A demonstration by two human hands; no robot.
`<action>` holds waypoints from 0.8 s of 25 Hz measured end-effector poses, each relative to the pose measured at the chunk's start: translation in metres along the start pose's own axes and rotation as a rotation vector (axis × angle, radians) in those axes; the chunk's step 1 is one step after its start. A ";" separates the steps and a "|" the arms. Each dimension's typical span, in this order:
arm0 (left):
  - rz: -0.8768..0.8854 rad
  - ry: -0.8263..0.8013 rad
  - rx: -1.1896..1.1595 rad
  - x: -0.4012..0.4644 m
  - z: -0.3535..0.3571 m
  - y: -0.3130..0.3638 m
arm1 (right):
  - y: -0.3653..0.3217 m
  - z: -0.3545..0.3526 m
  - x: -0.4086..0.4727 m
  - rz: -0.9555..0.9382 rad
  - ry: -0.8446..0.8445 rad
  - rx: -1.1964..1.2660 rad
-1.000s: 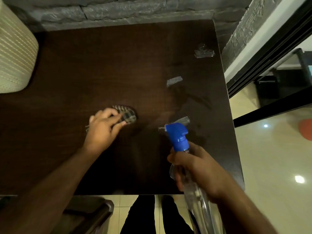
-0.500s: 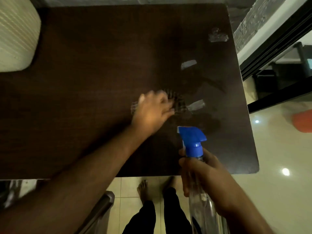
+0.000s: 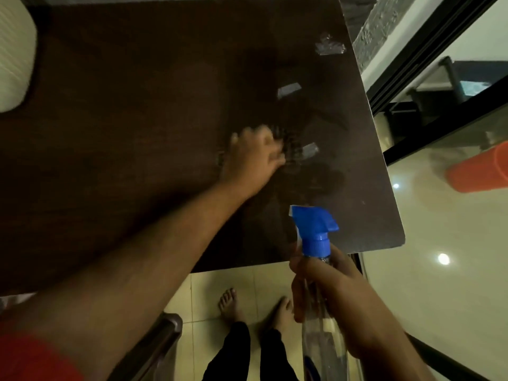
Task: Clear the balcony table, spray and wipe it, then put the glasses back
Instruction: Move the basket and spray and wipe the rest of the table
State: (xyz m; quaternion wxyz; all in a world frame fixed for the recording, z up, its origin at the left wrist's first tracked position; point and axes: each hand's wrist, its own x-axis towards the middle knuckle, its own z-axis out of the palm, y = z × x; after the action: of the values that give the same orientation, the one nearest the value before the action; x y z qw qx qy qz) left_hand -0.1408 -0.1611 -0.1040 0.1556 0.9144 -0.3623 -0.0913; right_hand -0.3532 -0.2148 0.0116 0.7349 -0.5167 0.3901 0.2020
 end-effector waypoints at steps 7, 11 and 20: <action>-0.174 0.199 0.067 -0.047 -0.019 -0.092 | 0.014 -0.019 -0.003 -0.013 -0.006 -0.015; -0.289 0.249 0.029 0.036 -0.014 -0.077 | 0.017 -0.020 -0.011 -0.034 -0.073 -0.070; -0.134 0.240 0.011 -0.039 0.020 -0.005 | 0.041 -0.028 -0.020 0.088 -0.111 -0.163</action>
State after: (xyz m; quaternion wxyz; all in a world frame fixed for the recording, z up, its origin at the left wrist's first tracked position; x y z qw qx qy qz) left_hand -0.1711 -0.1347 -0.1226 0.1867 0.9418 -0.2795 0.0107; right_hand -0.4047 -0.2223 -0.0018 0.7015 -0.5450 0.3533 0.2934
